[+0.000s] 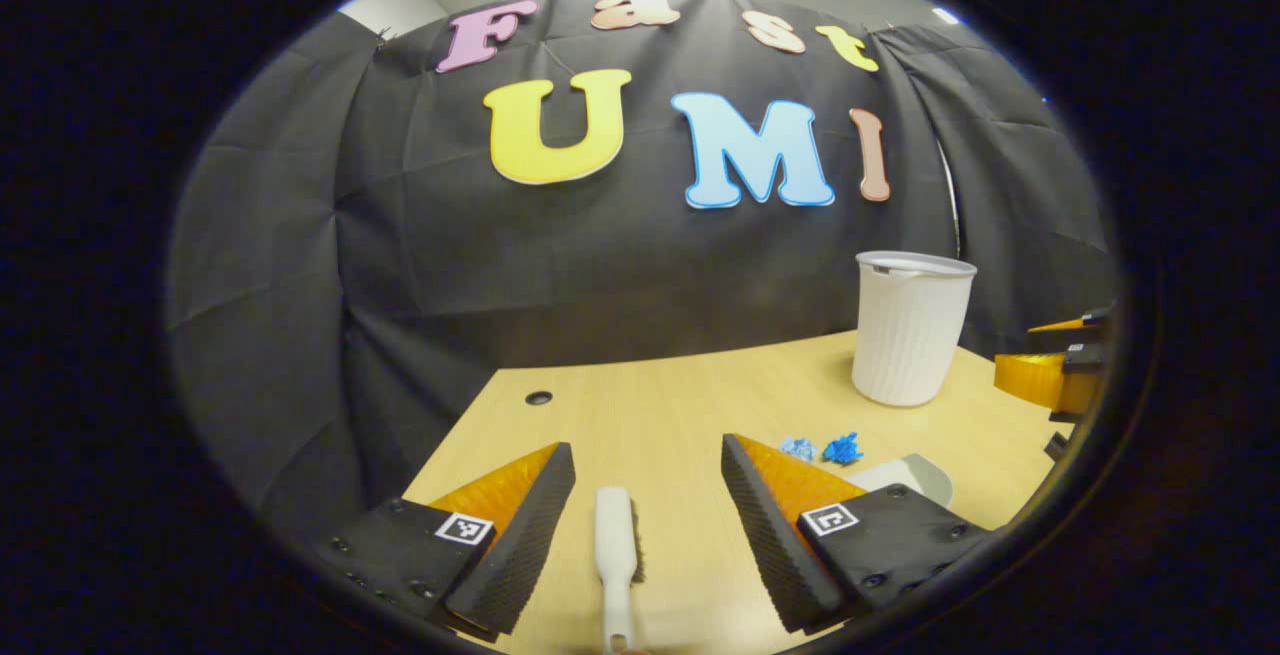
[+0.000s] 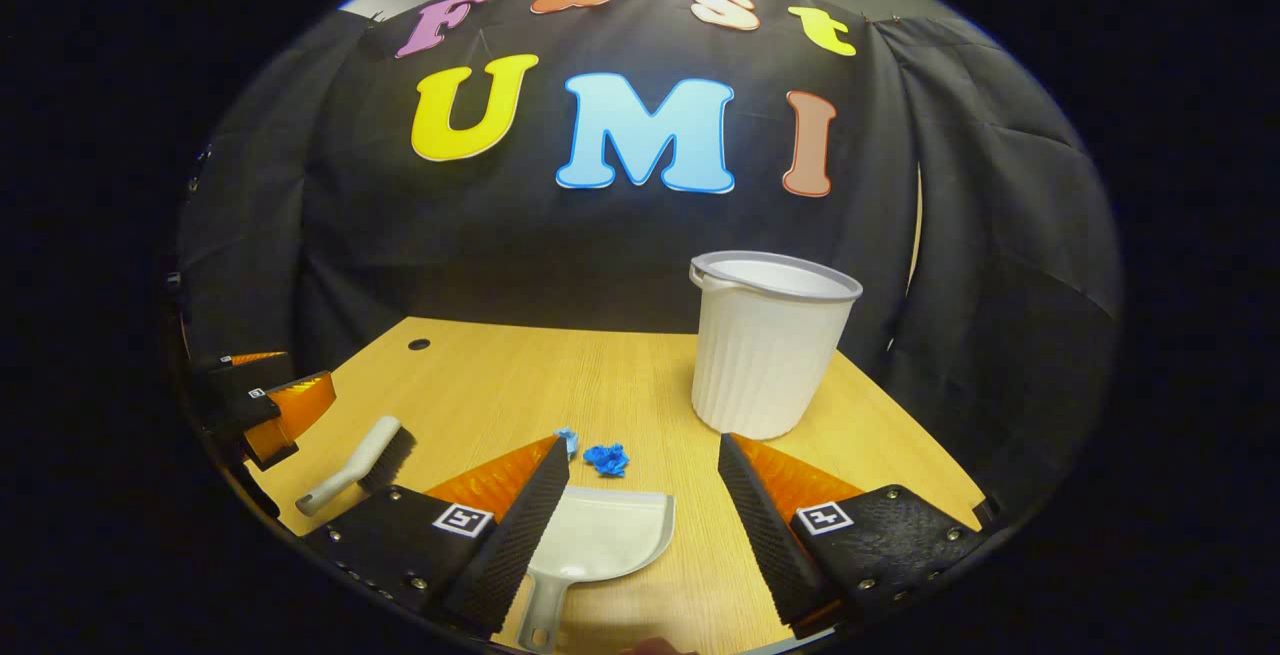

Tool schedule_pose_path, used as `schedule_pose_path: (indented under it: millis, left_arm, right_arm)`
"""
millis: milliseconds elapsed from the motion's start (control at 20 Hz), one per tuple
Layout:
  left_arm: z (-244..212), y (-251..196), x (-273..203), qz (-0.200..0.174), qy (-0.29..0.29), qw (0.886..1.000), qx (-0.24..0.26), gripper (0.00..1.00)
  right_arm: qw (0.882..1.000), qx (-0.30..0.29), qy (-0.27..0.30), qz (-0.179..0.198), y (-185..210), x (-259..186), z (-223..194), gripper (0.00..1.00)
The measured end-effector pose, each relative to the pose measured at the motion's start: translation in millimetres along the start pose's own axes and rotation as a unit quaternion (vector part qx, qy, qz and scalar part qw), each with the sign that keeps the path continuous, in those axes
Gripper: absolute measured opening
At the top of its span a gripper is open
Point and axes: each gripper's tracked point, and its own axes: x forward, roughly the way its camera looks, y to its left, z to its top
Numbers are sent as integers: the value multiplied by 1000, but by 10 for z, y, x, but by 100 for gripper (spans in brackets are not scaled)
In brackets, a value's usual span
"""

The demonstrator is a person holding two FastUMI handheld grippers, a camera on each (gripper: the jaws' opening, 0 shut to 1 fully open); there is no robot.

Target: Pick up the small broom and dustpan from the desktop, sweep the trash into the dustpan with the broom, and then empty the trash into the garbage bin.

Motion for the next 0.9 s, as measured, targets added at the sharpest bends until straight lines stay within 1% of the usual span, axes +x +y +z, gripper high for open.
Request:
schedule_pose_path:
  millis: [50,100,150,200,250,300,350,400,450,500,550,600,650,700,750,850,900]
  left_arm:
    - [-66,3,23,0,11,1000,-4,100]
    - [-123,28,40,1,19,1000,-8,96]
    - [-168,38,68,0,27,1000,-9,100]
    - [-214,53,80,0,35,999,-6,100]
    - [-286,59,102,0,46,999,1,97]
    - [-353,64,121,-3,57,998,8,97]
    - [-420,58,148,-7,69,998,12,100]
    - [-477,56,179,-10,80,997,14,96]
    - [-556,54,206,-13,92,996,14,96]
    - [-625,52,231,-16,104,994,14,96]
    - [-684,56,257,-18,117,993,15,100]
    - [-759,77,264,-18,131,991,17,96]
    - [-838,94,268,-19,144,989,18,96]
    - [-897,128,275,-19,156,987,19,100]
    - [-970,150,277,-19,167,986,20,100]
    - [-1108,200,286,-21,192,981,22,97]
    - [-1076,242,387,-22,204,978,24,97]
  right_arm:
    - [1000,-2,10,2,22,5,-59,95]
    - [1000,-5,19,3,28,12,-125,94]
    - [1000,-6,26,4,41,13,-170,95]
    - [999,-6,35,4,56,29,-231,95]
    - [999,-6,46,5,72,39,-299,95]
    - [998,-6,58,6,90,37,-363,95]
    - [997,-6,71,8,115,31,-455,95]
    - [996,-7,86,13,152,35,-530,95]
    - [995,-9,98,15,170,42,-605,95]
    - [994,-10,111,18,194,36,-672,94]
    - [992,-12,124,21,221,24,-739,95]
    - [990,-13,140,27,250,1,-790,95]
    - [988,-12,153,30,282,-9,-835,95]
    - [986,-11,166,34,335,-10,-923,95]
    - [983,-9,178,37,385,-30,-984,95]
    - [978,-3,203,36,434,-76,-1109,95]
    - [976,1,213,36,456,-85,-1141,95]
